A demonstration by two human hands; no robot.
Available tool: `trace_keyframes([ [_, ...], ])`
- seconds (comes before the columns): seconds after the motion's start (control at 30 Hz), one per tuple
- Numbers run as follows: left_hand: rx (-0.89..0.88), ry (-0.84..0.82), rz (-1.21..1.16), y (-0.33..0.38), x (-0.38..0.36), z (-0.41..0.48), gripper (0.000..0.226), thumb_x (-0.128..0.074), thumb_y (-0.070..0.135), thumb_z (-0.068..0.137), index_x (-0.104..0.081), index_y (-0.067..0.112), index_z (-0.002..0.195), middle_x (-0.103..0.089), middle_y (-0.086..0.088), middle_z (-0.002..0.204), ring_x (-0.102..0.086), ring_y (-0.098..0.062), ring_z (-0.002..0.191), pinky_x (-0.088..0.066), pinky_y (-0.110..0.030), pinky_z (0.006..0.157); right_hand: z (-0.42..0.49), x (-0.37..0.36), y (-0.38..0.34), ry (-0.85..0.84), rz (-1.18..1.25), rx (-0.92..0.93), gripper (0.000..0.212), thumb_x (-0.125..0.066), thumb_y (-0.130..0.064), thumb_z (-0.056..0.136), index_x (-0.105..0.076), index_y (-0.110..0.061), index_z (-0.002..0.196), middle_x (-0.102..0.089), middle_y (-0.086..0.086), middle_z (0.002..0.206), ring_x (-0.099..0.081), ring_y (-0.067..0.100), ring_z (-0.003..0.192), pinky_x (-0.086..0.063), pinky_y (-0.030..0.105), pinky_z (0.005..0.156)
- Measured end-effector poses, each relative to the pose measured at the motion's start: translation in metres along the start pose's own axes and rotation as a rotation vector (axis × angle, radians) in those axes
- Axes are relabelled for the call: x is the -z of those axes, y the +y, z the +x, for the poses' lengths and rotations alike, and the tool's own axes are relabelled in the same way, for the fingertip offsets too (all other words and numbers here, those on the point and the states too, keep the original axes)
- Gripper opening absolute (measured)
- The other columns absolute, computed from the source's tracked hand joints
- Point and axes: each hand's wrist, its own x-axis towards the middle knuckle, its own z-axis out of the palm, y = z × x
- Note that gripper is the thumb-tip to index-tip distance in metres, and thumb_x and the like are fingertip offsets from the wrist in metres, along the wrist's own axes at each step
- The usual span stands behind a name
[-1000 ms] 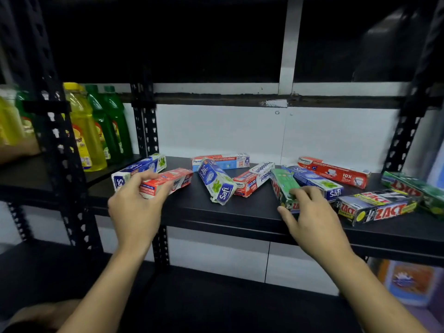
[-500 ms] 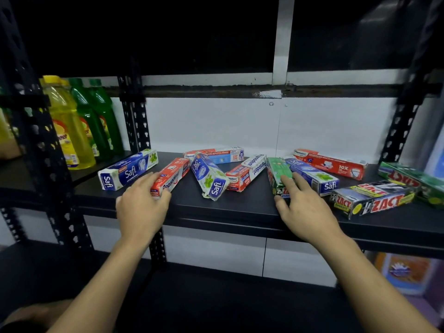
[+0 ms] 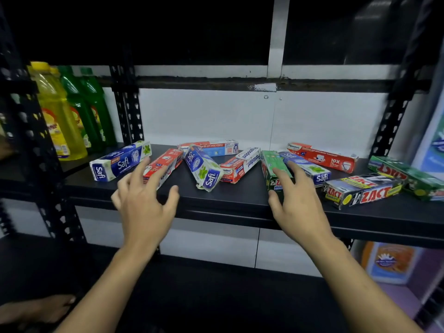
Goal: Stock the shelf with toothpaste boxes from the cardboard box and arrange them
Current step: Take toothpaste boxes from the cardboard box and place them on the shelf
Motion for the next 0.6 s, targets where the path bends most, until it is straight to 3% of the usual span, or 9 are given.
trace_keyframes([
  [0.23,-0.248,-0.031,-0.137,0.028,0.006,-0.053,0.034,-0.071,0.032,0.08,-0.069,0.026,0.114,-0.054,0.007,0.131,-0.047,-0.02,0.12,-0.031,-0.042,0.097,-0.072,-0.018,-0.022,0.15,-0.032,0.301,0.033,-0.063,-0.019,0.085,-0.065,-0.014,0.117,-0.051,0.01,0.136,-0.043,0.032,0.128,-0.035,0.042,0.107],
  [0.37,-0.369,-0.224,-0.189,0.022,-0.013,-0.103,0.031,-0.071,0.027,0.082,-0.069,0.021,0.112,-0.058,0.006,0.12,-0.053,-0.016,0.11,-0.037,-0.034,0.091,-0.118,-0.05,-0.015,-0.046,-0.024,0.329,0.03,-0.06,-0.023,0.088,-0.063,-0.018,0.117,-0.052,0.005,0.13,-0.046,0.026,0.121,-0.039,0.037,0.098],
  [0.6,-0.34,-0.703,-0.082,-0.027,-0.064,-0.203,0.032,-0.06,0.035,0.086,-0.064,0.026,0.117,-0.055,0.009,0.122,-0.053,-0.015,0.106,-0.04,-0.036,0.085,-0.199,-0.128,0.022,-0.508,-0.084,0.296,0.043,-0.062,-0.029,0.084,-0.058,-0.023,0.126,-0.049,0.0,0.125,-0.047,0.023,0.112,-0.044,0.036,0.087],
])
